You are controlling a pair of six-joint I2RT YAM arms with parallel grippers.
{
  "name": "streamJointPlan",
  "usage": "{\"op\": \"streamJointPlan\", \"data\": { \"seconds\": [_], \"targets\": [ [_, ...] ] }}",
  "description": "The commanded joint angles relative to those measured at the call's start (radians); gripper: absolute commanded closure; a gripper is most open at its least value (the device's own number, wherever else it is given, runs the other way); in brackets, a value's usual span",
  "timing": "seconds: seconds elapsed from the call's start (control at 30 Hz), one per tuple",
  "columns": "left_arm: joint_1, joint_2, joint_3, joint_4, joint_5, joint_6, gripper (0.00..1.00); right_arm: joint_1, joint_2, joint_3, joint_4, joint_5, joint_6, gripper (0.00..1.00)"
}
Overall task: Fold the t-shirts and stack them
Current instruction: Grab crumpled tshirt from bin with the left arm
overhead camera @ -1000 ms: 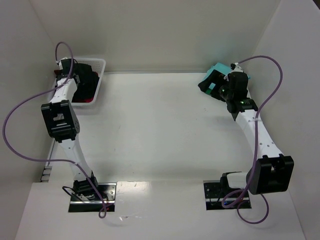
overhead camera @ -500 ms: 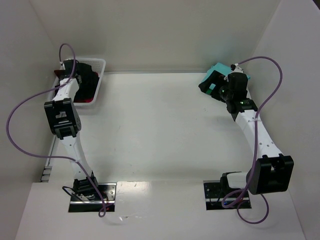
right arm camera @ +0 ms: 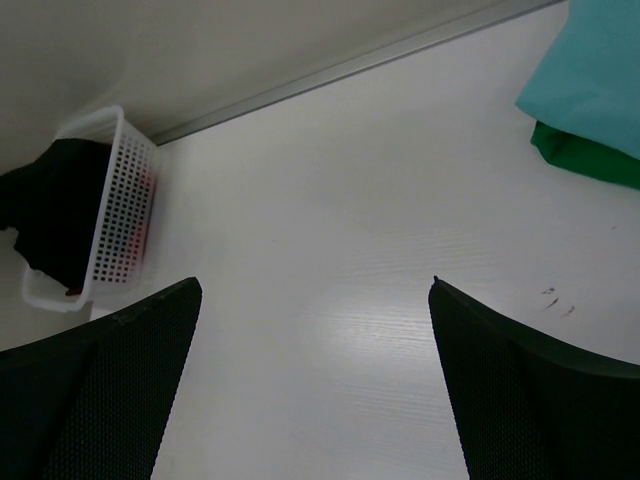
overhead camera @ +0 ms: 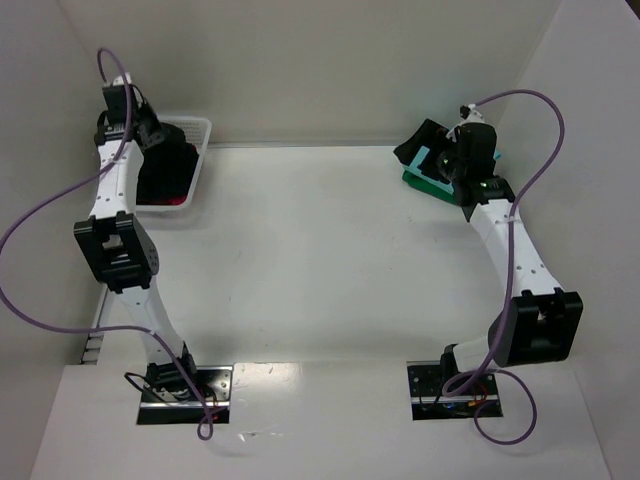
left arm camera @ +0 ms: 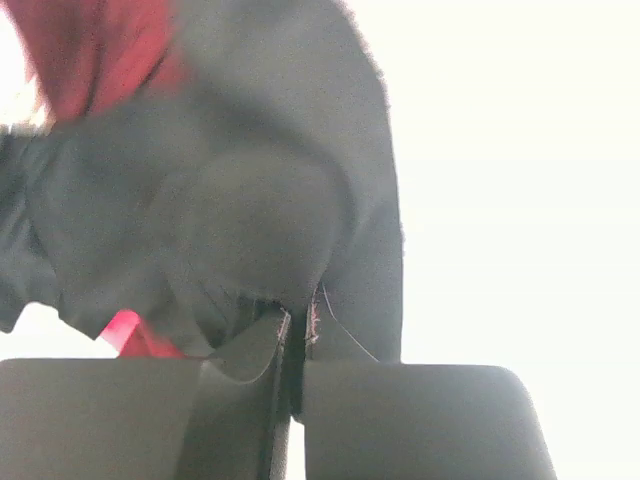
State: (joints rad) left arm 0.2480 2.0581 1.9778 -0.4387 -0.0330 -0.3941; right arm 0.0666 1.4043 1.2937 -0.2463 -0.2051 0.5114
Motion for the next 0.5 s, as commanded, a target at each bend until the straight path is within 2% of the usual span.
{"op": "streamJointPlan", "data": {
  "seconds": [0.0,0.03,0.1,0.2,0.27,0.37,0.47],
  "targets": [
    [-0.077,-0.130,0.251,-0.164,0.320,0.044,1.00,-0.004,0.009,0.104,0.038,-0.087,-0.040,0.00],
    [-0.106,-0.140,0.298,-0.198,0.435,0.038,1.00,-0.004,0.015,0.125,0.038,-0.139,-0.054,0.00],
    [-0.188,-0.164,0.335,-0.222,0.477,0.038,1.00,-0.004,0.015,0.140,0.038,-0.178,-0.054,0.00],
    [-0.307,-0.204,0.366,-0.235,0.492,0.044,1.00,0.005,-0.025,0.154,0.028,-0.183,-0.054,0.00],
    [-0.460,-0.220,0.380,-0.239,0.508,0.047,1.00,0.006,-0.085,0.145,0.024,-0.149,-0.063,0.00],
    [-0.583,-0.244,0.360,-0.252,0.490,0.041,1.00,0.006,-0.169,0.120,-0.014,-0.114,-0.073,0.00],
    [-0.647,-0.285,0.301,-0.268,0.458,0.047,0.99,0.006,-0.242,0.075,-0.044,-0.059,-0.073,0.00]
  ]
}}
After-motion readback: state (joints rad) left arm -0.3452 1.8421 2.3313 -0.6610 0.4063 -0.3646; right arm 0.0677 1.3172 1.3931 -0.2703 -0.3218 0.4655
